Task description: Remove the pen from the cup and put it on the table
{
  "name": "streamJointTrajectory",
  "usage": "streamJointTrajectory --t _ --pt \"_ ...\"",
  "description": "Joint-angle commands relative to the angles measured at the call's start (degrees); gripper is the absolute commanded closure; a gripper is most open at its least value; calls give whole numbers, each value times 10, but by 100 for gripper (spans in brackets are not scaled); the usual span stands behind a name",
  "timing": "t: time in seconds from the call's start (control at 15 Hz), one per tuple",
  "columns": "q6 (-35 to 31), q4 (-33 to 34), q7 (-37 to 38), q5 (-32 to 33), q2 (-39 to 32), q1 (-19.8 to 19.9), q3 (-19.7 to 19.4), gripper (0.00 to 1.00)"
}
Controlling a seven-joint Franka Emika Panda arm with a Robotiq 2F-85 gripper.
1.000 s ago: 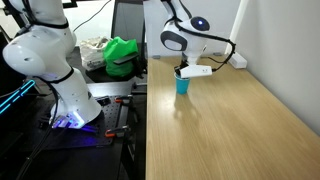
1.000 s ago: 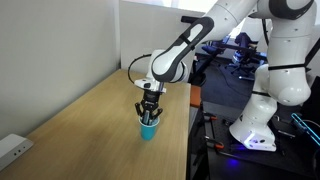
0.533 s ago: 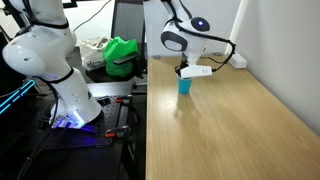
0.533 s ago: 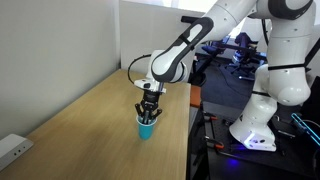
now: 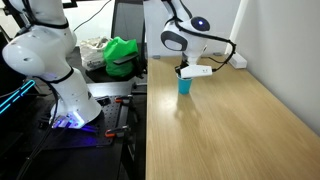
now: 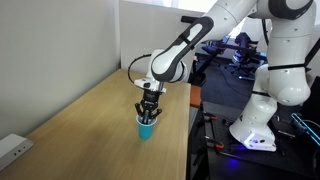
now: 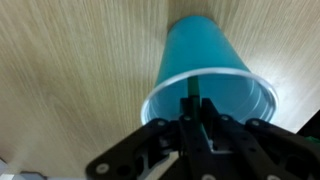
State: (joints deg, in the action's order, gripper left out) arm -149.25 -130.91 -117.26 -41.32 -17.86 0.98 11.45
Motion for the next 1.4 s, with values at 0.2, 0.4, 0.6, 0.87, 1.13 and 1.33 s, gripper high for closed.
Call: streamJointTrajectory --t 0.2,0.4,0.6,0.87,1.13,1.33 --pt "-9 -20 -32 -67 34 12 11 96" --pt "-13 -33 -33 -88 52 9 5 96" --pt "-15 -52 -32 -103 77 5 -1 96" --pt "-20 -90 -30 -116 122 0 -15 96" --pt "-15 -125 -46 -140 174 -7 -27 96" --pt "-10 -144 -90 -172 206 -15 -39 96"
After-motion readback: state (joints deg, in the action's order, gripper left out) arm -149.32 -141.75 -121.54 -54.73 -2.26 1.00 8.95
